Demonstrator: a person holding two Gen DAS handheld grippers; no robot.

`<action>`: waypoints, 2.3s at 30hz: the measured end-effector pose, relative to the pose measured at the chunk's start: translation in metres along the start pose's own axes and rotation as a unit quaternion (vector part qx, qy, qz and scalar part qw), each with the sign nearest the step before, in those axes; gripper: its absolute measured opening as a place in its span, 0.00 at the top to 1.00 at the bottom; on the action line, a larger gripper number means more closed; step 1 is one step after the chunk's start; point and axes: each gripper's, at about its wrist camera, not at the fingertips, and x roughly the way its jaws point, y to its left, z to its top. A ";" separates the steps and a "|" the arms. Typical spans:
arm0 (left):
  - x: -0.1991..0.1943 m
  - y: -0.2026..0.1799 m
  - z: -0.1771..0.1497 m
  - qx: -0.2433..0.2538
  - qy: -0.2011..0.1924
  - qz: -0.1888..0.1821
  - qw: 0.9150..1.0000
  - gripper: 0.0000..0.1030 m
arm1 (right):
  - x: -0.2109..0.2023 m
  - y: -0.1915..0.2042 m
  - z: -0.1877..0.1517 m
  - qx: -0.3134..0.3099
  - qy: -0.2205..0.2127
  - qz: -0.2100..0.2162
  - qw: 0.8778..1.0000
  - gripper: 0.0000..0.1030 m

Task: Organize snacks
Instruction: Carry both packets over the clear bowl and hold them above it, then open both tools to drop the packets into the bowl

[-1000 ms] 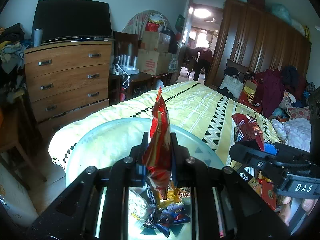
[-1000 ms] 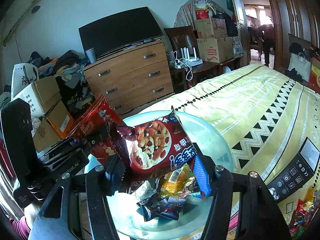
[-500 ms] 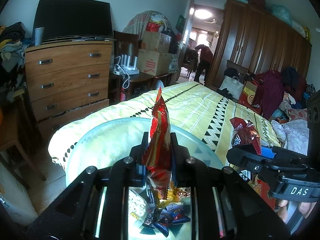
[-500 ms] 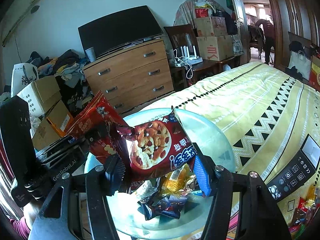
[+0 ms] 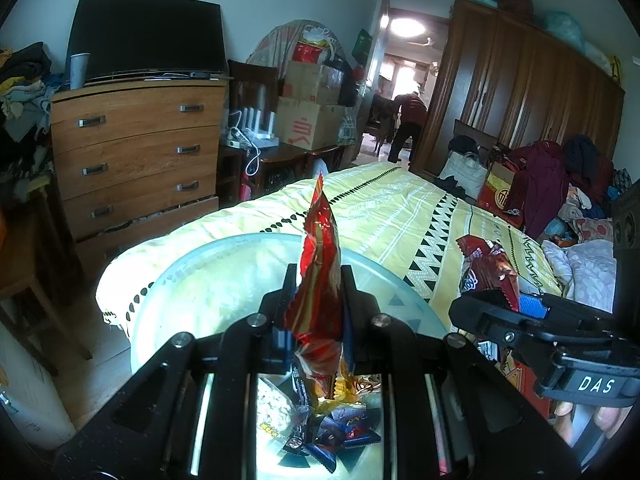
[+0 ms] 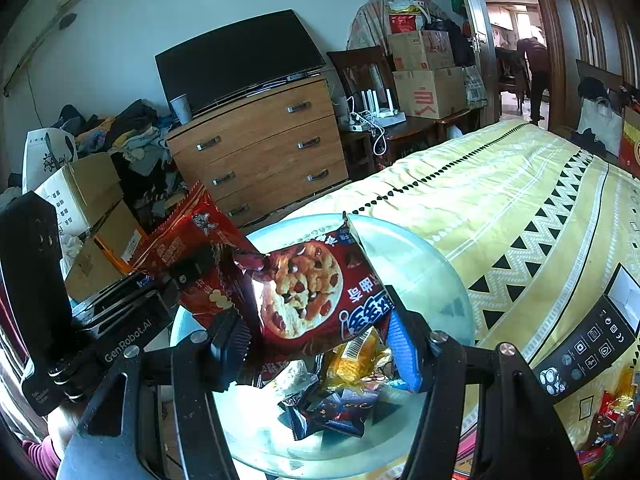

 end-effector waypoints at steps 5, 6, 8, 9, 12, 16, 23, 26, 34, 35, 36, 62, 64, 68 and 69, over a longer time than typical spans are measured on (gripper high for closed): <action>0.002 -0.001 -0.003 0.000 0.003 -0.001 1.000 0.82 | 0.000 0.000 0.000 -0.001 0.000 0.000 1.000 0.38; 0.003 -0.002 -0.003 0.000 0.004 0.000 1.000 0.82 | 0.000 0.000 0.000 0.000 0.000 0.000 1.000 0.38; 0.005 -0.002 -0.004 0.001 0.006 0.000 1.000 0.82 | 0.000 0.000 0.000 0.000 0.000 0.000 1.000 0.38; 0.005 -0.003 -0.004 0.001 0.007 0.000 1.000 0.82 | 0.001 0.000 0.000 0.002 0.001 0.001 1.000 0.38; 0.007 -0.003 -0.006 0.002 0.009 0.001 1.000 0.82 | 0.003 0.000 -0.002 0.004 0.002 0.002 1.000 0.38; 0.012 -0.005 -0.008 0.004 0.016 0.003 1.000 0.82 | 0.004 0.000 -0.003 0.006 0.002 0.003 1.000 0.38; 0.014 -0.006 -0.010 0.007 0.023 0.005 1.000 0.82 | 0.005 -0.003 -0.005 0.012 0.003 0.005 1.000 0.38; 0.014 -0.006 -0.010 0.007 0.023 0.005 1.000 0.82 | 0.006 -0.004 -0.005 0.013 0.003 0.006 1.000 0.38; 0.016 -0.006 -0.010 0.008 0.027 0.006 1.000 0.82 | 0.006 -0.004 -0.005 0.013 0.003 0.006 1.000 0.38; 0.016 -0.005 -0.012 0.008 0.028 0.007 1.000 0.82 | 0.006 -0.004 -0.006 0.013 0.004 0.006 1.000 0.38; 0.016 -0.004 -0.012 0.008 0.028 0.007 1.000 0.82 | 0.006 -0.004 -0.005 0.013 0.004 0.006 1.000 0.38; 0.036 0.005 -0.019 0.000 0.068 0.010 0.998 0.82 | 0.023 -0.001 -0.010 0.029 0.019 0.019 0.999 0.38; 0.038 0.004 -0.020 0.002 0.075 0.009 0.997 0.82 | 0.024 -0.004 -0.009 0.033 0.022 0.023 0.999 0.37; 0.042 0.003 -0.022 0.005 0.084 0.009 0.996 0.81 | 0.026 -0.005 -0.010 0.034 0.027 0.026 0.999 0.36; 0.042 0.002 -0.023 0.005 0.086 0.009 0.996 0.81 | 0.026 -0.005 -0.010 0.032 0.029 0.025 0.999 0.36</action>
